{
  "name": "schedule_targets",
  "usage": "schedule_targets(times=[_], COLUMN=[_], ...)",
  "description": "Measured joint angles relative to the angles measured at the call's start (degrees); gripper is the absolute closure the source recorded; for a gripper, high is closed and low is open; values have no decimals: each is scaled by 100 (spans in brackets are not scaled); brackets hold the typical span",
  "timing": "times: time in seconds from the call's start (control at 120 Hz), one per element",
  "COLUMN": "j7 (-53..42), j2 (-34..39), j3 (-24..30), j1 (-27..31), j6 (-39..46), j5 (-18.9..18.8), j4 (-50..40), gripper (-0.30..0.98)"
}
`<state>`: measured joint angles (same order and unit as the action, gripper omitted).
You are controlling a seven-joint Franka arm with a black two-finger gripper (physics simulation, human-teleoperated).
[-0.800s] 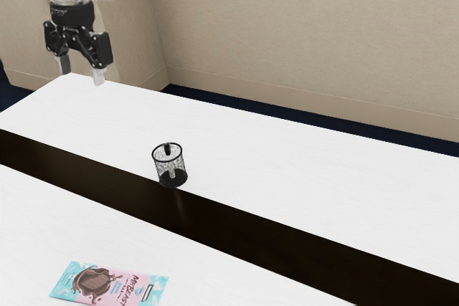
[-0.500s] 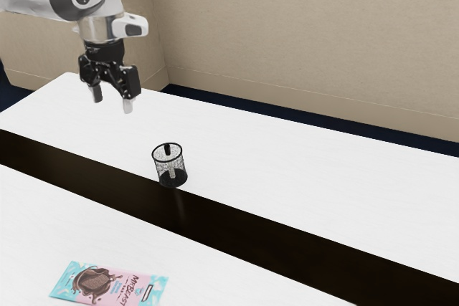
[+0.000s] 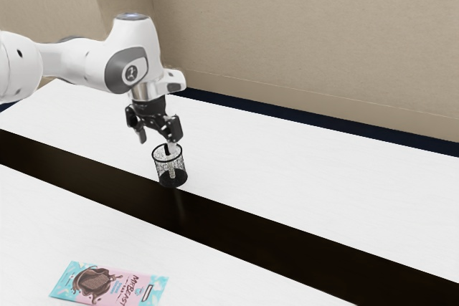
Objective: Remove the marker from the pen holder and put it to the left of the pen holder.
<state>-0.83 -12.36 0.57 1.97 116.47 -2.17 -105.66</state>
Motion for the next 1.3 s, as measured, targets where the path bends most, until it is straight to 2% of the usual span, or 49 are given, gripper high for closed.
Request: schedule_targets(times=[0.358, 0.692, 0.892, 1.017, 1.133, 1.3], j7=[195, 192, 173, 161, 153, 148], j2=[-724, -908, -871, -860, -826, -804], j3=[-127, -162, -163, -163, -163, -162], j1=[70, 84, 91, 93, 93, 96], j6=[675, 873, 910, 919, 924, 927], j5=[-11, -3, 16, 16, 17, 56], j4=[272, 436, 430, 430, 415, 300], gripper=[0, 0, 31, 44, 52, 56])
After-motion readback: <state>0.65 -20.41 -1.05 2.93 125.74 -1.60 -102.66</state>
